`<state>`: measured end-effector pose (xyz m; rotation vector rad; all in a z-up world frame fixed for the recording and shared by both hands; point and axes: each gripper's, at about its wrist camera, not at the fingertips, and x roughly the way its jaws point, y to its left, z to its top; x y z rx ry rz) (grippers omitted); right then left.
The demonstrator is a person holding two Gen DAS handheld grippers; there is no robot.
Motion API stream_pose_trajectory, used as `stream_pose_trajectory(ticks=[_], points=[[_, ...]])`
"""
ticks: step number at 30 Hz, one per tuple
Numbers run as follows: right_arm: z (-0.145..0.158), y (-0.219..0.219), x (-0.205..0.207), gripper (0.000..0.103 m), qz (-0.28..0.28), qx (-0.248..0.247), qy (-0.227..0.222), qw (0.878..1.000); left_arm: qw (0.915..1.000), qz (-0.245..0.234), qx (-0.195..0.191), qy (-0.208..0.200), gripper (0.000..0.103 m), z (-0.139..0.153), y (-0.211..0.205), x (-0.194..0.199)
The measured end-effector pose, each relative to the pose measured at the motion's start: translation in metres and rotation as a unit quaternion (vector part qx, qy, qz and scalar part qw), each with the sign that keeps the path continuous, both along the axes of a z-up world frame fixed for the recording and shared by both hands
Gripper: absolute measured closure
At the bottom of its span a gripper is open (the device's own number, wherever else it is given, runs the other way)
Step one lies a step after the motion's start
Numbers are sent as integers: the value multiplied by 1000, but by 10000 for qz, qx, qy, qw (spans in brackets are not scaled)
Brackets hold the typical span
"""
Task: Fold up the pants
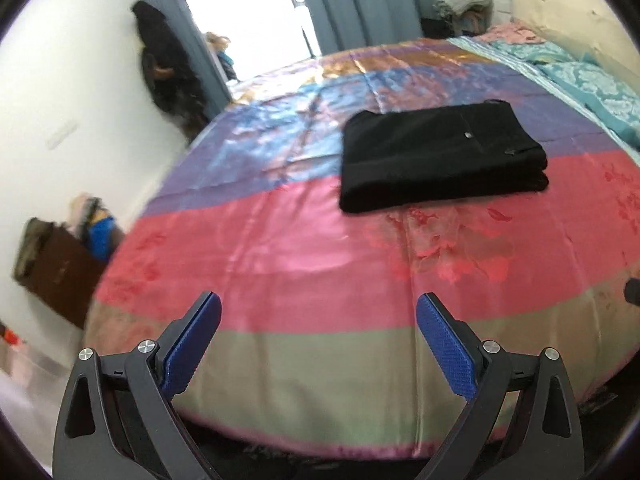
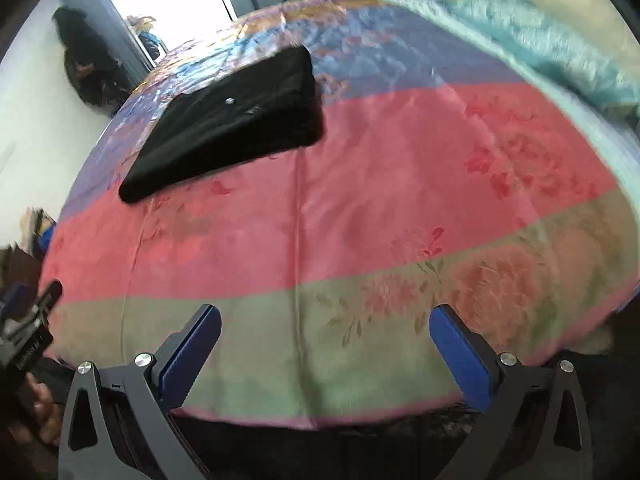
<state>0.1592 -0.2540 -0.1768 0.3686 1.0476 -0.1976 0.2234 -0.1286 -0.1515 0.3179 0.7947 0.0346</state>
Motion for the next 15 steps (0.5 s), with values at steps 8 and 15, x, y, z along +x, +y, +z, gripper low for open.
stream_pose_trajectory(ticks=[8, 15], points=[[82, 33, -31, 0, 250, -865, -593, 9942, 9925, -249, -1040, 590, 4, 58, 1, -19], [134, 55, -40, 0, 579, -848, -987, 9898, 9960, -268, -754, 389, 1, 95, -2, -39]])
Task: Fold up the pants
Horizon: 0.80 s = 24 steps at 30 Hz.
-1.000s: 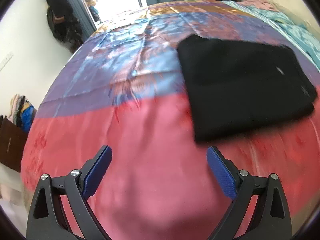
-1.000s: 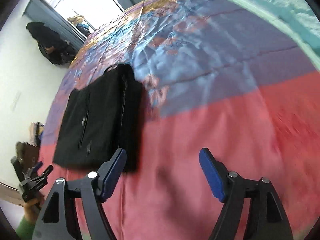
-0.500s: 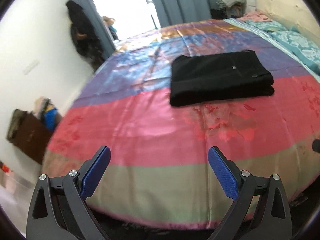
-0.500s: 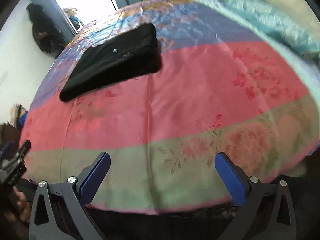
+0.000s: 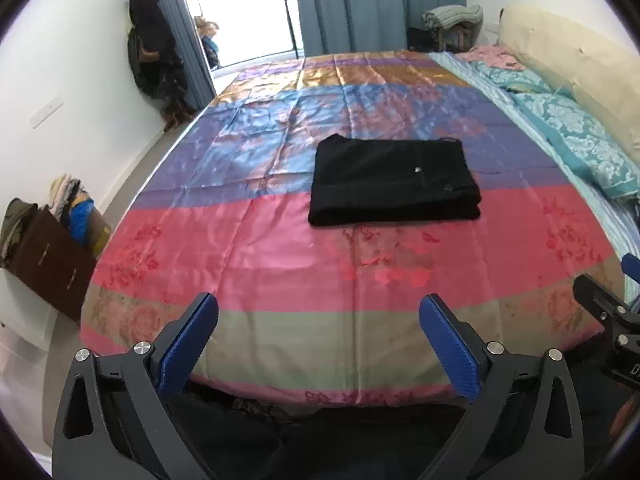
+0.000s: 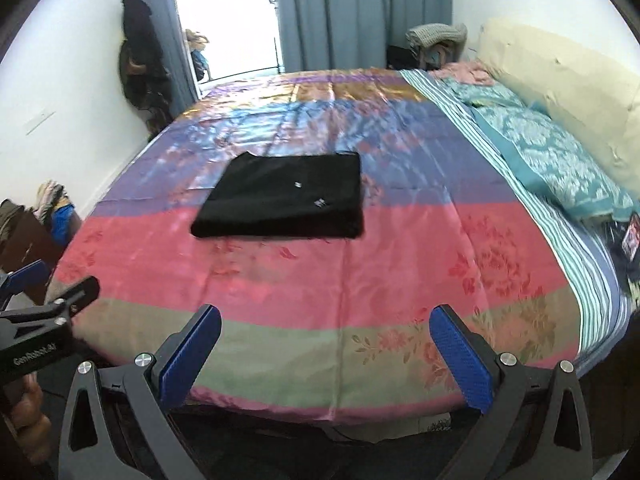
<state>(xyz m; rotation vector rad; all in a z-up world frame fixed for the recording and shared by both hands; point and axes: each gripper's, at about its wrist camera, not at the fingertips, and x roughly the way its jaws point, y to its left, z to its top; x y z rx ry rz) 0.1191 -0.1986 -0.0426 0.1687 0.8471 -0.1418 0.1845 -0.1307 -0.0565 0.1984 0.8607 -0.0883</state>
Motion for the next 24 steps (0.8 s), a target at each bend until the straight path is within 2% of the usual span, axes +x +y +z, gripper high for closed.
stream_pose_trajectory(ticks=[5, 7, 12, 15, 18, 22, 24], points=[[19, 13, -13, 0, 81, -180, -112, 9997, 9999, 64, 23, -87, 1, 8, 4, -7], [23, 15, -16, 0, 93, -182, -124, 9997, 10000, 55, 73, -19, 1, 8, 4, -7], [27, 20, -22, 0, 103, -235, -139, 9996, 9997, -37, -145, 212, 1, 6, 6, -7], [26, 21, -23, 0, 108, -230, -95, 9996, 9994, -32, -130, 304, 1, 2, 3, -6], [26, 20, -26, 0, 98, -233, -65, 9997, 9997, 133, -86, 184, 1, 2, 4, -8], [31, 17, -30, 0, 46, -253, -95, 9996, 9990, 149, -426, 77, 0, 10, 11, -10], [36, 15, -32, 0, 24, -234, -142, 9996, 9988, 160, -463, -8, 0, 15, 13, -12]])
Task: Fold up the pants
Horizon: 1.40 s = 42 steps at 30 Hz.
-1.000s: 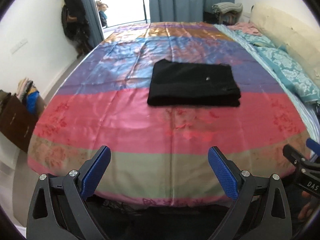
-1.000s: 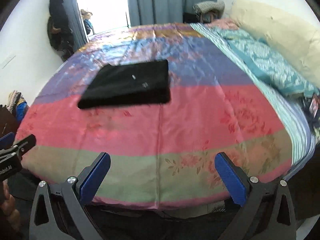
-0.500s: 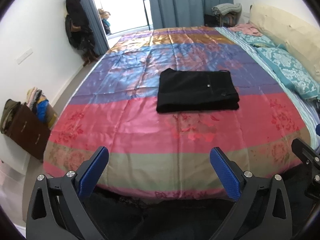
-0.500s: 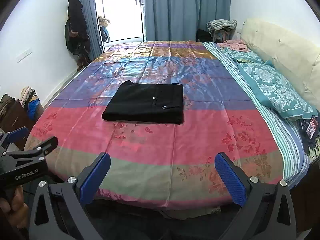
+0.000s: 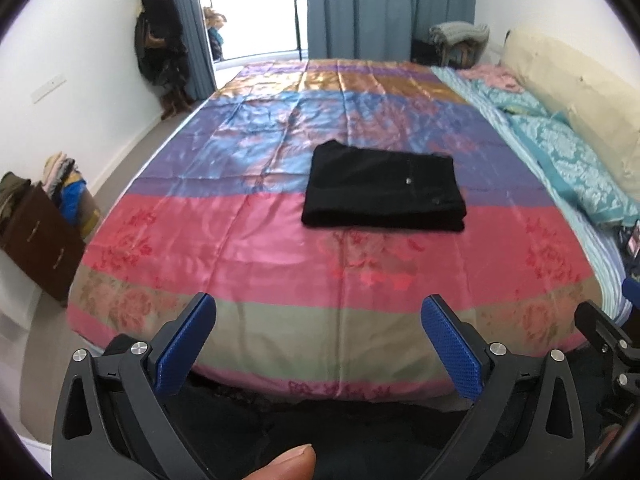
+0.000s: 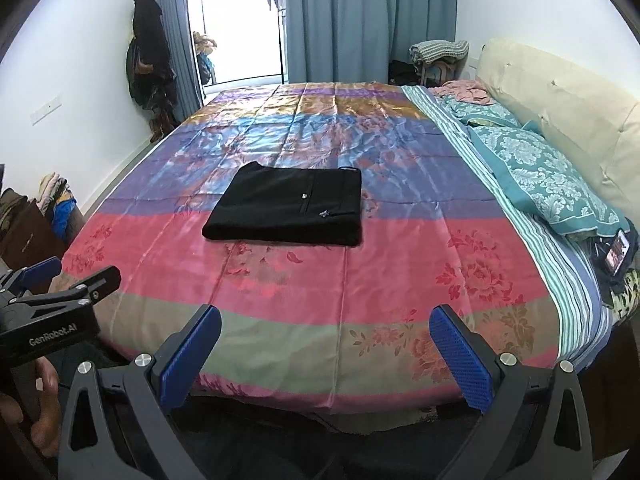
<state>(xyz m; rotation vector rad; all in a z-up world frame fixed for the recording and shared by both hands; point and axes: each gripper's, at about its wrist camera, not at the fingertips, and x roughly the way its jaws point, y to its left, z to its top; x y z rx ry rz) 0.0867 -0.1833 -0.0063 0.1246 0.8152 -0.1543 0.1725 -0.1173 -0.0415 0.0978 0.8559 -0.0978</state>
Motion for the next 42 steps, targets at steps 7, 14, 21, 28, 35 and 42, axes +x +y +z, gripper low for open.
stream_pose_trajectory(ticks=[7, 14, 21, 28, 35, 42], points=[[7, 3, -2, 0, 30, -34, -81, 10000, 9994, -29, 335, -118, 0, 14, -4, -11], [9, 12, -4, 0, 128, -166, -101, 9997, 9996, -64, 263, 73, 0, 10, -2, -15], [10, 13, -5, 0, 91, -196, -93, 9997, 9996, -43, 267, 1, 1, 10, -1, -17], [13, 10, -7, 0, 30, -227, -120, 9997, 9995, -121, 279, 7, 1, 10, -6, -19], [12, 8, -6, 0, 4, -245, -117, 9996, 9995, -128, 291, 1, 1, 11, -8, -17], [12, 7, -4, 0, -44, -264, -119, 9996, 9996, -131, 261, 29, 1, 11, -9, -16]])
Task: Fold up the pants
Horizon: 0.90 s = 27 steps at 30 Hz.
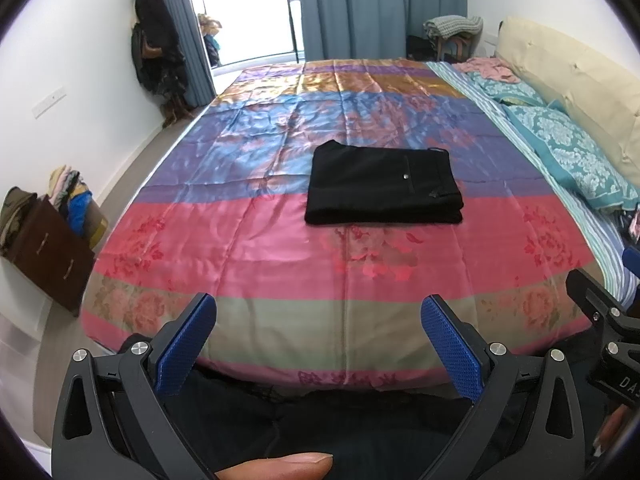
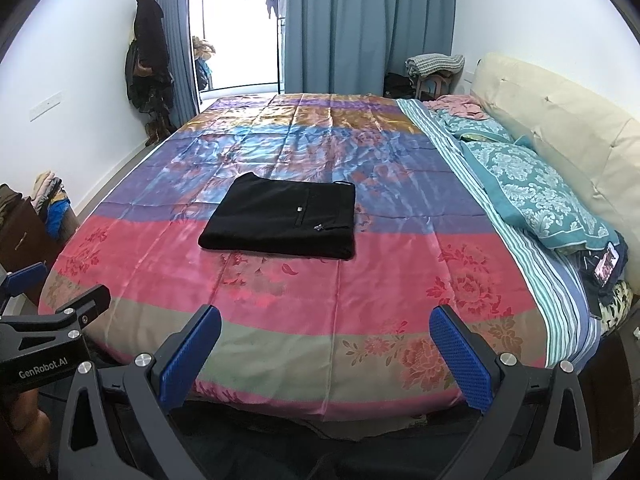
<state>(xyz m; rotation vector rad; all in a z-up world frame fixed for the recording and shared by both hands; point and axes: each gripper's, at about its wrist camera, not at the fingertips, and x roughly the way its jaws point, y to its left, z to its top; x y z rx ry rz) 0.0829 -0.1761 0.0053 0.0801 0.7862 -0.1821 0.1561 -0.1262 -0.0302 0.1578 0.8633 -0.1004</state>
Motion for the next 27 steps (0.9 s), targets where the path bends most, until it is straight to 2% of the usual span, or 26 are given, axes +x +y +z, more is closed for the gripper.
stream_pose_trajectory(ticks=[27], points=[[-4, 1, 0, 0, -30, 2, 91, 10000, 9999, -125, 8, 43, 1, -2, -5, -2]])
